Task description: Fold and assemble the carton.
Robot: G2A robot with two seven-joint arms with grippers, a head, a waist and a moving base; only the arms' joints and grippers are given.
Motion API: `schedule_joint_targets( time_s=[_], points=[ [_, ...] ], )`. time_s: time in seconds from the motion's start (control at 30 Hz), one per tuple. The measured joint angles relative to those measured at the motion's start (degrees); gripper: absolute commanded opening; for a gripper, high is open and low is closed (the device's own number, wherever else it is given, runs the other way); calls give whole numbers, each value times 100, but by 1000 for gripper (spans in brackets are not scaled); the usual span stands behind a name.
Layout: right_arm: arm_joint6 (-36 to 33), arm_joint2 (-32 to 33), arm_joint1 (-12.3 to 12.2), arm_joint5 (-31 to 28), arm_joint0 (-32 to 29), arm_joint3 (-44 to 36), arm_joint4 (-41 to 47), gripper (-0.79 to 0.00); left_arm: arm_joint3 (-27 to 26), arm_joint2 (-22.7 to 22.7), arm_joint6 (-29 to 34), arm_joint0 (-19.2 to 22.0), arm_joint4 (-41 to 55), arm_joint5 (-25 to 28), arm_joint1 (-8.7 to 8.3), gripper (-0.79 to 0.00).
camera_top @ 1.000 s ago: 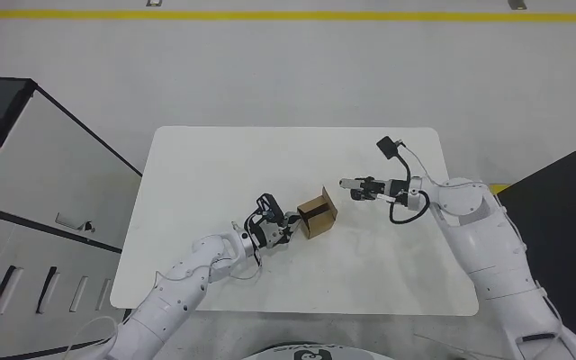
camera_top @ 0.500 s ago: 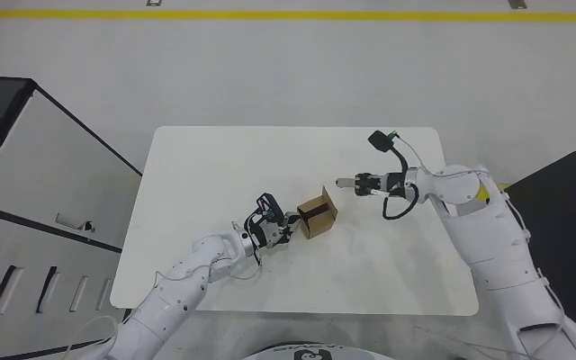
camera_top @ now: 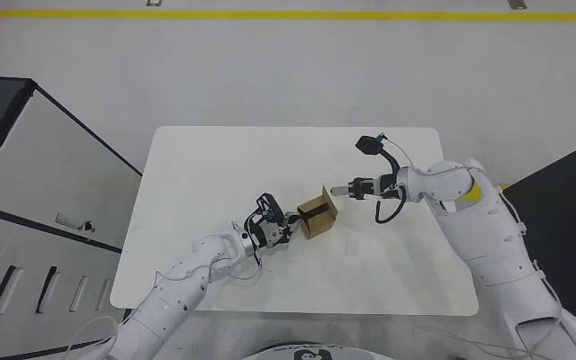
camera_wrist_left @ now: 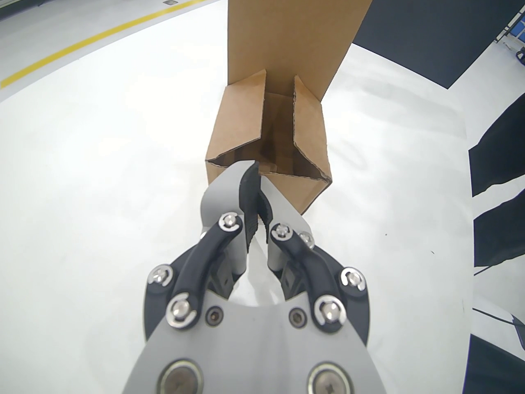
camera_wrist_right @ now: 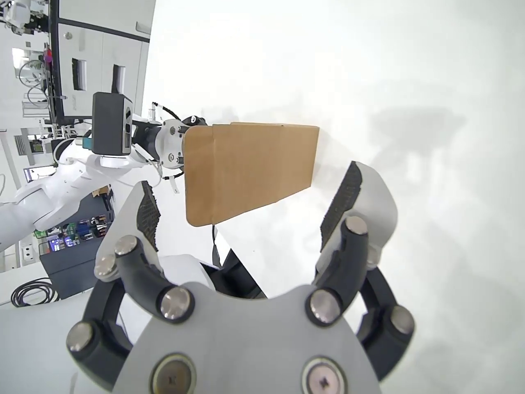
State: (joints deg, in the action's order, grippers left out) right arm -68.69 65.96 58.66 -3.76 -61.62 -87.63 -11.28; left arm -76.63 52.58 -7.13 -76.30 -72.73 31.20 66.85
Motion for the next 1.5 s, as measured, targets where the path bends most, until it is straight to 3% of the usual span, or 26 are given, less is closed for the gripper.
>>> schedule_joint_targets(
  time_s=[0.1, 0.13, 0.2, 0.5, 0.73, 1.1, 1.2, 1.27, 1.43, 1.5],
  points=[
    [7, 31, -12, 89, 84, 23, -67, -277, 0, 0, 0, 0, 0, 0, 0, -785],
    [20, 47, -17, 109, 98, 37, -80, -394, 0, 0, 0, 0, 0, 0, 0, -785],
    [23, 66, -27, 133, 110, 67, -106, -459, 0, 0, 0, 0, 0, 0, 0, -785],
    [-111, -316, 24, 37, 329, 291, -193, -502, 0, 0, 0, 0, 0, 0, 0, -785],
    [-121, -644, 101, -180, 663, 344, -184, -489, 0, 0, 0, 0, 0, 0, 0, -785],
    [-435, -1068, 160, -233, 950, 262, -438, -554, 0, 0, 0, 0, 0, 0, 0, -785],
    [-523, -1191, 173, -175, 1020, 204, -589, -582, 0, 0, 0, 0, 0, 0, 0, -785],
    [-587, -1267, 179, -128, 1061, 149, -721, -665, 0, 0, 0, 0, 0, 0, 0, -785],
    [-697, -1392, 187, -52, 1119, 11, -905, -662, 0, 0, 0, 0, 0, 0, 0, -785],
    [-740, -1437, 191, -24, 1141, -31, -965, -699, 0, 0, 0, 0, 0, 0, 0, -785]
  ],
)
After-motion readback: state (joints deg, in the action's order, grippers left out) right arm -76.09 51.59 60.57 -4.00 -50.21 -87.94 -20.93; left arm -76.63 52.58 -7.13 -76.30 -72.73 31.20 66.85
